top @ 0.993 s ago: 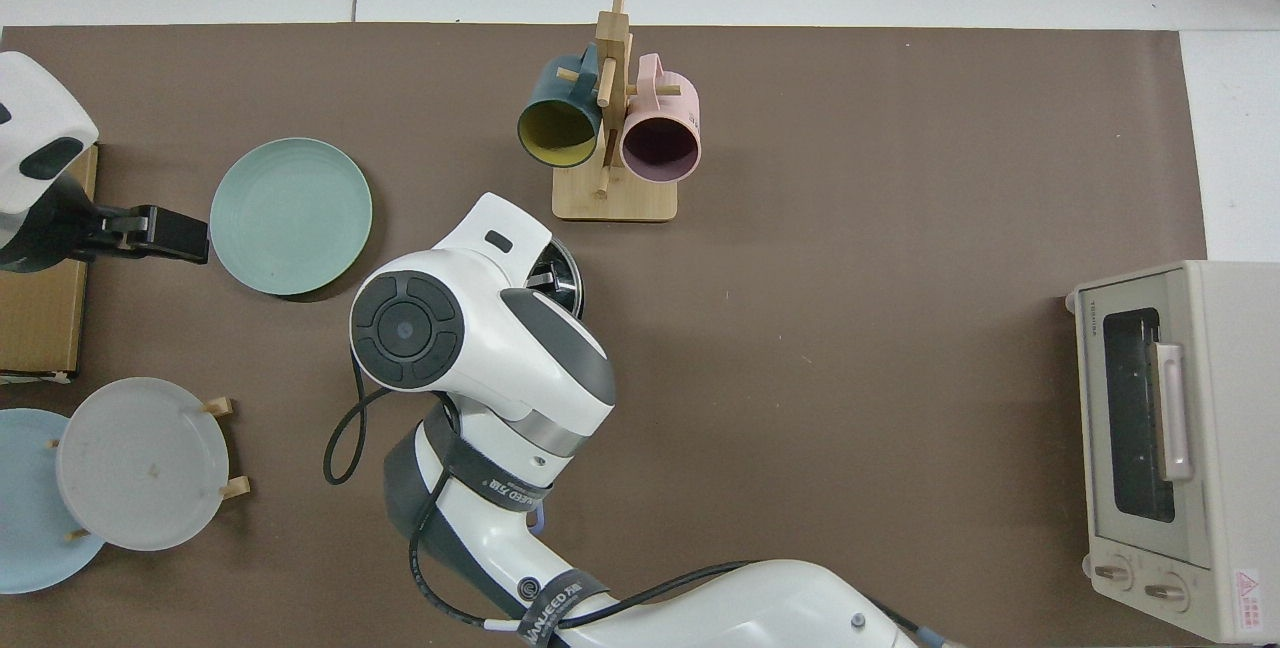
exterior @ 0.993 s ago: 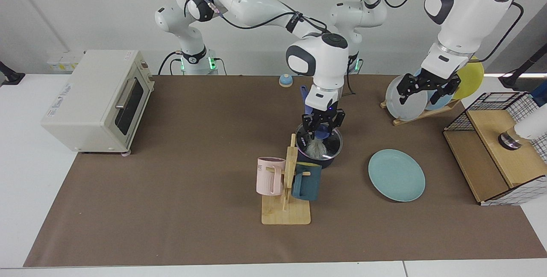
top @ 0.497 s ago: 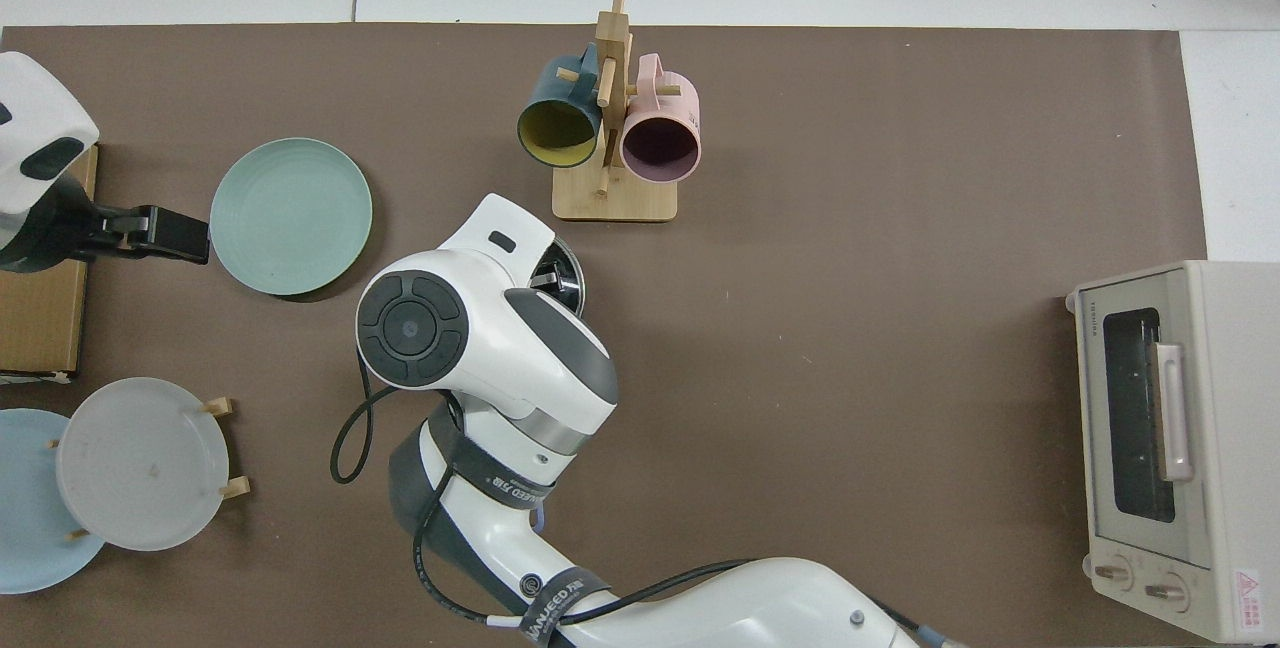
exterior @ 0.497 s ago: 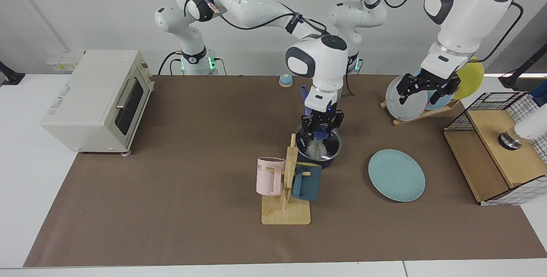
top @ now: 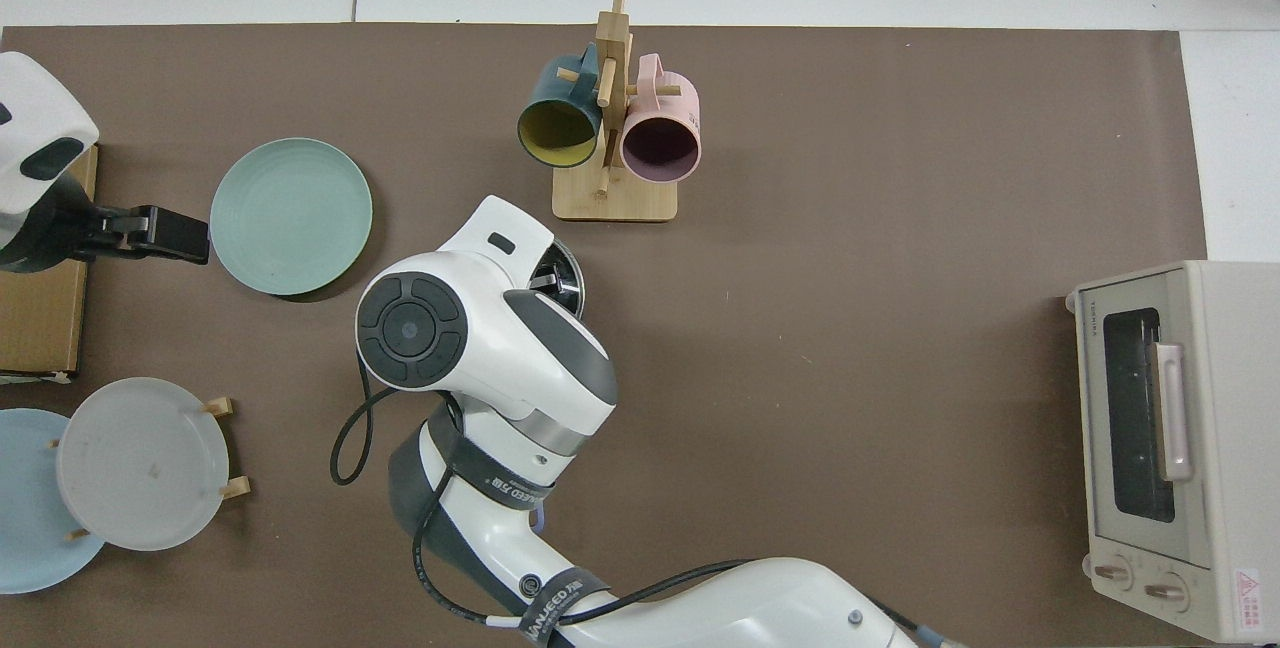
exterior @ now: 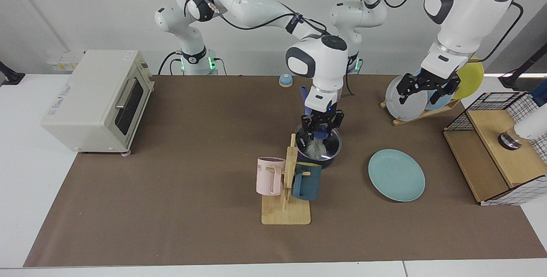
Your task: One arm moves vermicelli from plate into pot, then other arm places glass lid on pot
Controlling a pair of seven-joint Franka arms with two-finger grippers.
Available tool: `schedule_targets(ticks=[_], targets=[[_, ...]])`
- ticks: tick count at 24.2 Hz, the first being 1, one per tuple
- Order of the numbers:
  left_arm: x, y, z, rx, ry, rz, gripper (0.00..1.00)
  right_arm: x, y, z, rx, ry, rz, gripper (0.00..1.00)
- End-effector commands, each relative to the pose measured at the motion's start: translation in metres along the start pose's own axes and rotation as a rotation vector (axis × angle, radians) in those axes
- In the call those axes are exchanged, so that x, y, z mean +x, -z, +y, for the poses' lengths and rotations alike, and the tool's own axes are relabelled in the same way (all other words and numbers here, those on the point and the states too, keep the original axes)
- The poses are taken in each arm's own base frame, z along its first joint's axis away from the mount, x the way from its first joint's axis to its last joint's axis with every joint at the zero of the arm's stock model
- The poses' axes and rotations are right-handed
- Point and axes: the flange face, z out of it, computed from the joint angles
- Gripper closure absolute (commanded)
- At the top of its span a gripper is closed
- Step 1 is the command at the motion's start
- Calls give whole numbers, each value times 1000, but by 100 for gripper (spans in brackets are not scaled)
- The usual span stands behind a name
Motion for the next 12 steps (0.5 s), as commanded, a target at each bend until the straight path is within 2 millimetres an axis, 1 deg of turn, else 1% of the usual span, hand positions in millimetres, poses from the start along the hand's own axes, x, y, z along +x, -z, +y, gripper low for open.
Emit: schedule_targets(ticks=[1, 2, 3, 4, 5, 8, 10, 12], targets=[[-7, 5, 0, -4, 11, -11, 0, 4, 6, 10, 17, 9, 9, 60], [-7, 5, 0, -4, 10, -9, 0, 4, 8, 10, 20, 6, 7, 47], [-7, 5, 1, -4, 8, -11, 0, 4, 12, 11, 23, 4, 7, 33], [-7, 5, 1, -4, 10, -11, 0, 6, 16, 13, 22, 0, 8, 13], [-7, 5, 0, -4, 11, -12, 0, 8, 20, 17, 24, -5, 13, 0], [-6, 6, 1, -4, 8, -8, 0, 14, 37, 27, 26, -22, 24, 0], [-7, 5, 1, -4, 8, -11, 0, 18, 56, 43, 14, -45, 9, 0], [-7, 5, 2, -4, 7, -9, 0, 21, 80, 62, 2, -75, -17, 0]])
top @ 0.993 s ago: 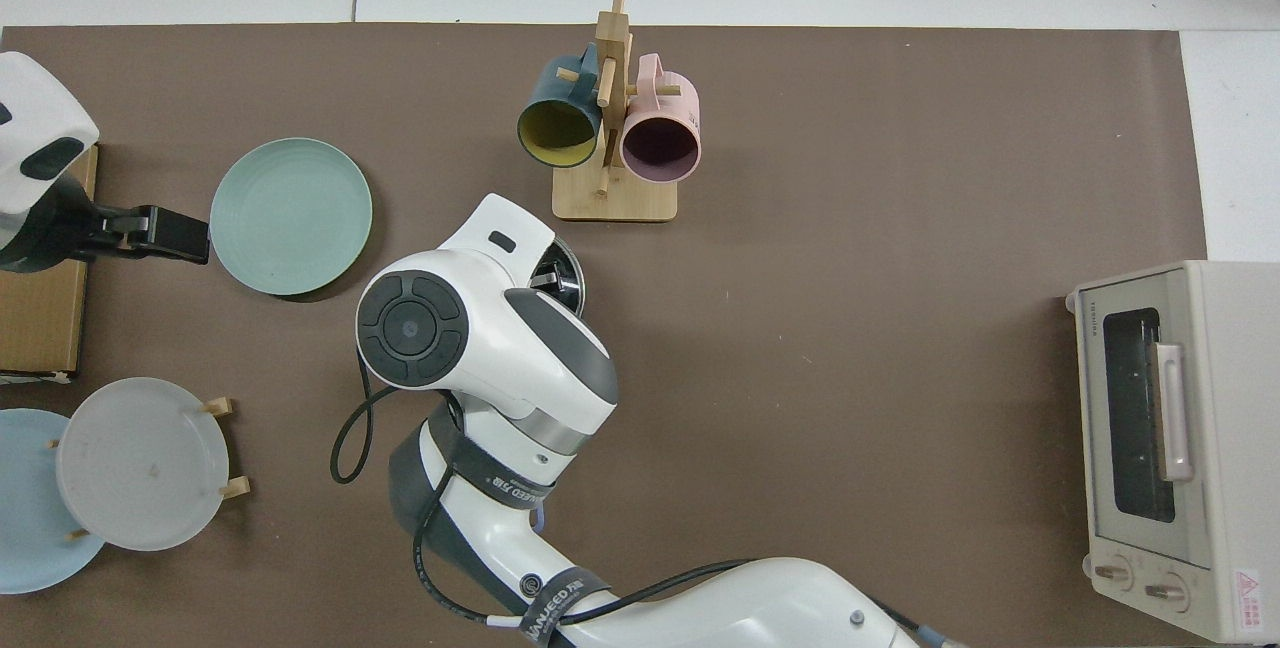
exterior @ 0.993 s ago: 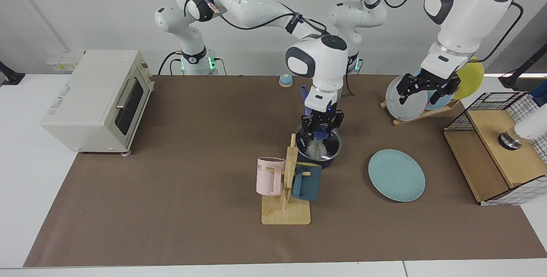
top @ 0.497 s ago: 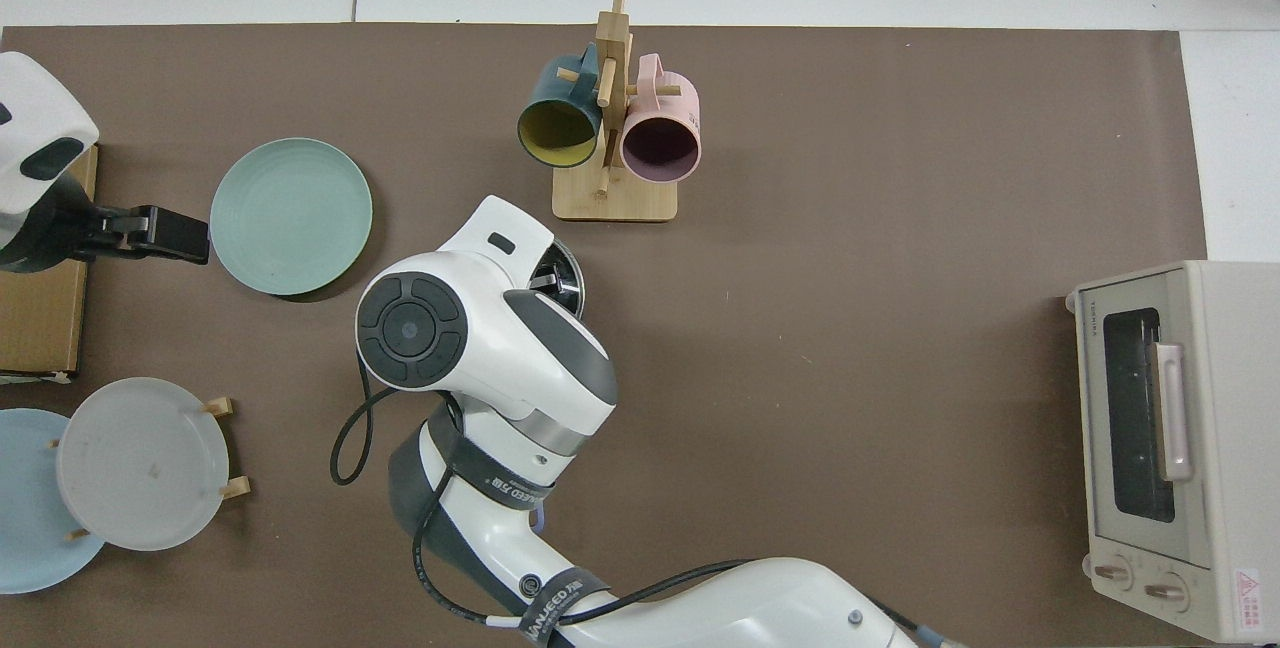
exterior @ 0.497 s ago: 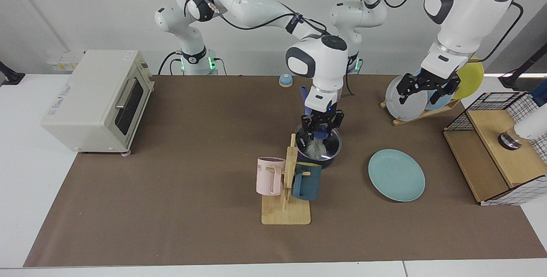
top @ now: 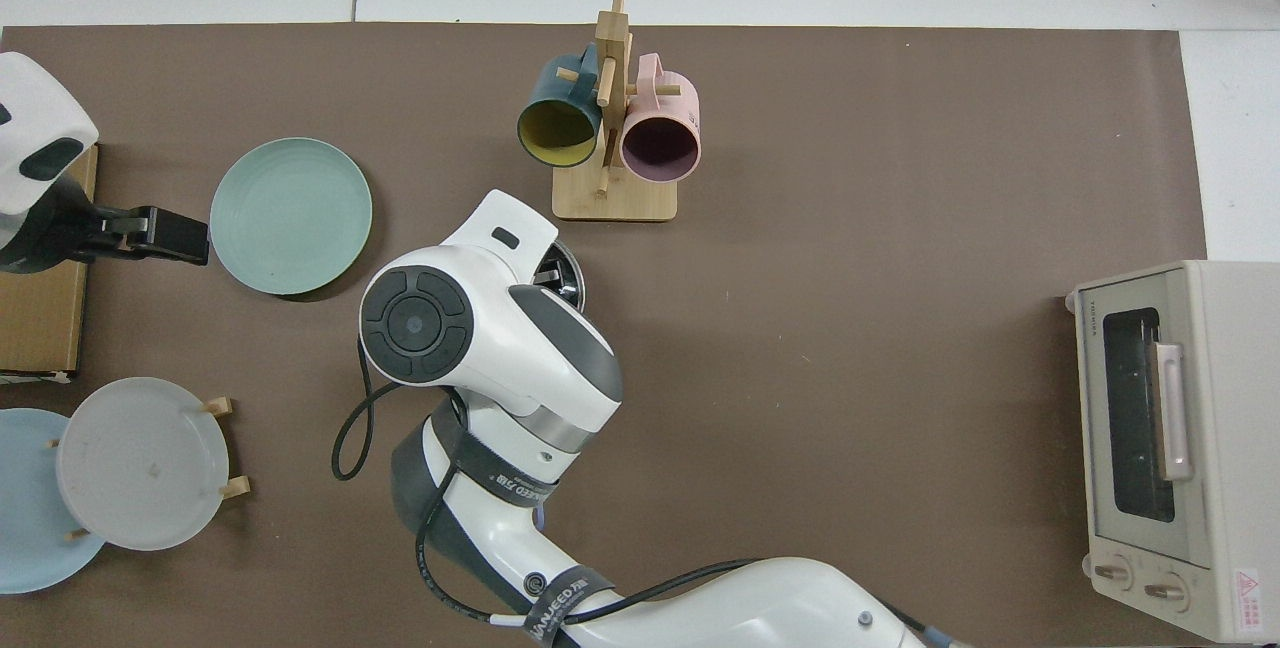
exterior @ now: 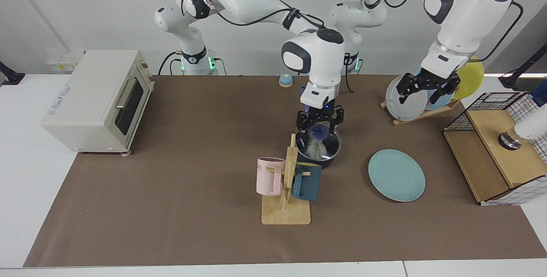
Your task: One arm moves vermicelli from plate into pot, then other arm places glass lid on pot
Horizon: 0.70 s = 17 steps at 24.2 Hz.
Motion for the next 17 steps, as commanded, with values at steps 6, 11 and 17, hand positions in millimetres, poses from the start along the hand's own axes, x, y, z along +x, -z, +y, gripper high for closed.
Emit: schedule_targets(ticks=[6, 11, 17], targets=[[-5, 5, 3, -4, 6, -2, 0, 21, 112, 132, -66, -147, -114, 0], [-5, 6, 5, -4, 2, 4, 0, 9, 133, 238, -89, -144, -167, 0], [-4, 7, 7, -2, -8, 7, 0, -11, 126, 343, -117, -177, -189, 0]])
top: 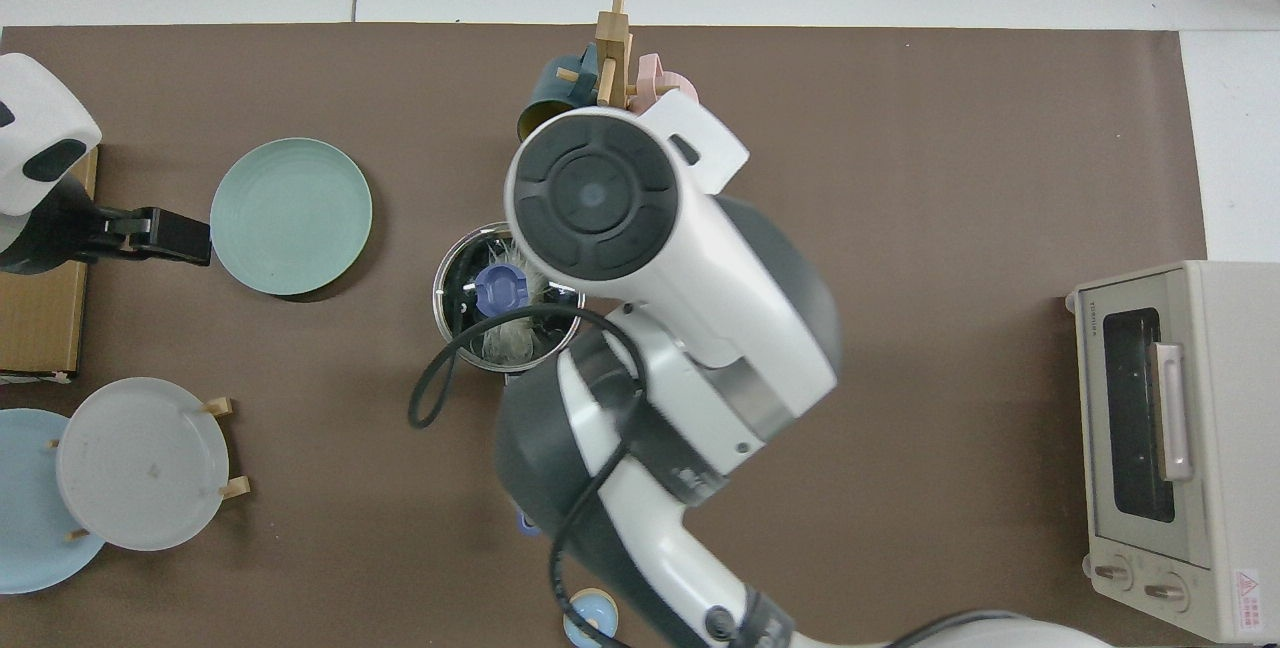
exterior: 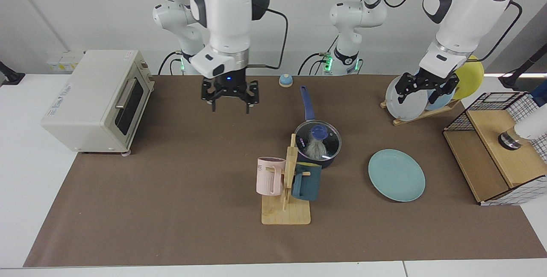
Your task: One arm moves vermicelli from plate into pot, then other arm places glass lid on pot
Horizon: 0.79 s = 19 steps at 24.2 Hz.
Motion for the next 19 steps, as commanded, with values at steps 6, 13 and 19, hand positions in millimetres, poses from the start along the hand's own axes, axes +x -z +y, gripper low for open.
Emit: schedule_targets(ticks=[6, 13, 19], targets=[[-4, 7, -1, 0, 7, 7, 0, -12, -35, 138, 8, 37, -27, 0], [-5, 7, 4, 0, -2, 2, 0, -25, -21, 177, 2, 17, -30, 0], [-5, 6, 5, -1, -2, -5, 0, -50, -15, 189, 63, 67, -103, 0]])
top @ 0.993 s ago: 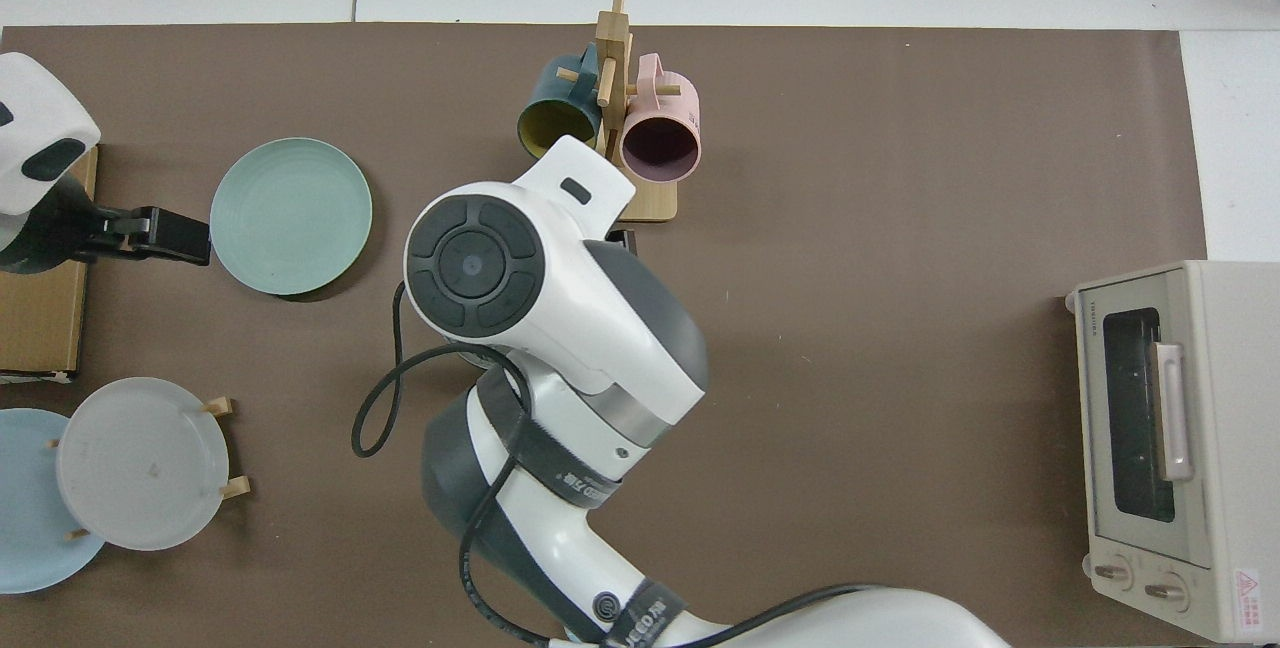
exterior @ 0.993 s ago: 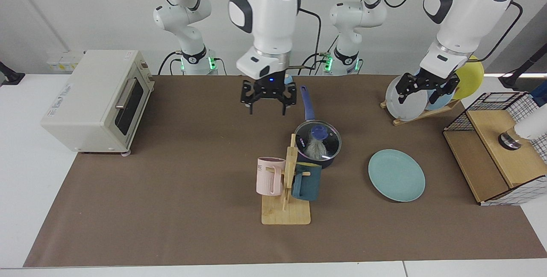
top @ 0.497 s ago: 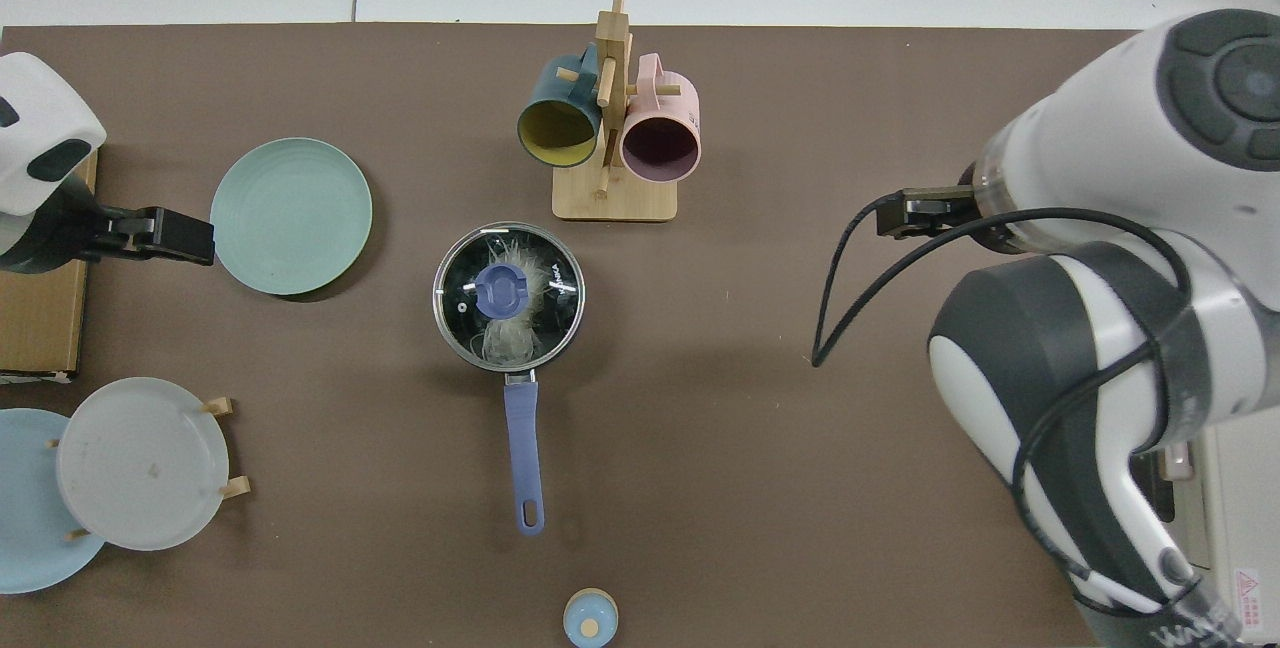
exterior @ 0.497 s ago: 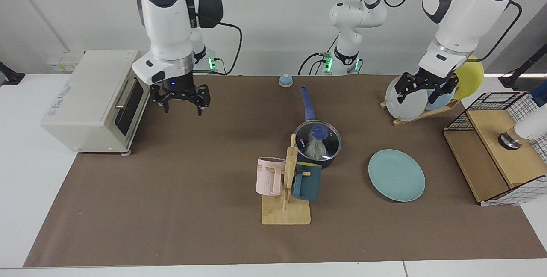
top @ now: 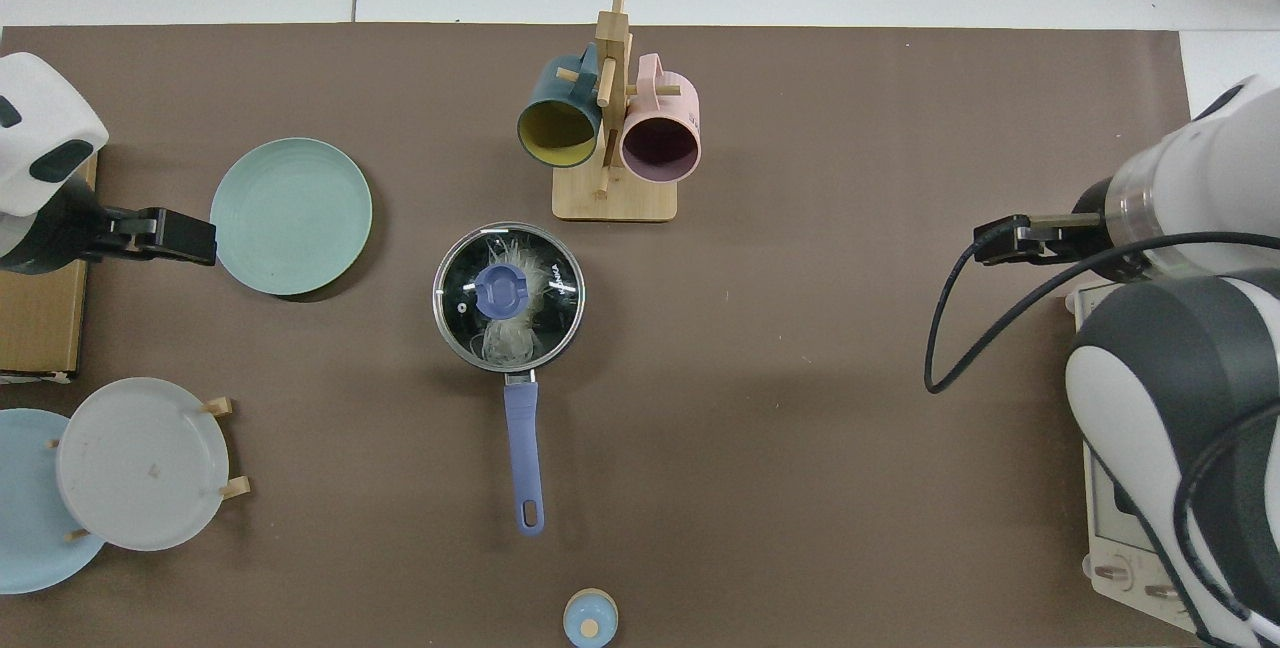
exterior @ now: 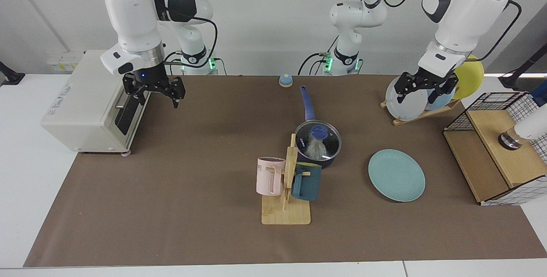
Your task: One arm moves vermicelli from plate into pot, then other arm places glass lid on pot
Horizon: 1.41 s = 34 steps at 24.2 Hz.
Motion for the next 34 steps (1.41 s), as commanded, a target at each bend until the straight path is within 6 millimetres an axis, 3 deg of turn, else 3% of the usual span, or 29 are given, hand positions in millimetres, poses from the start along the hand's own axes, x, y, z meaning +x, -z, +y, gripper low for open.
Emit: schedule_targets(ticks=[1, 12, 22, 34], targets=[[-5, 6, 1, 0, 5, -4, 0, -30, -4, 17, 59, 77, -49, 0], [-6, 5, -2, 0, 11, -11, 0, -20, -9, 22, 93, 72, -30, 0], [-8, 5, -3, 2, 14, -23, 0, 8, 15, 19, 92, 56, 14, 0], [-11, 5, -9, 2, 12, -34, 0, 13, 22, 23, 99, 35, 3, 0]])
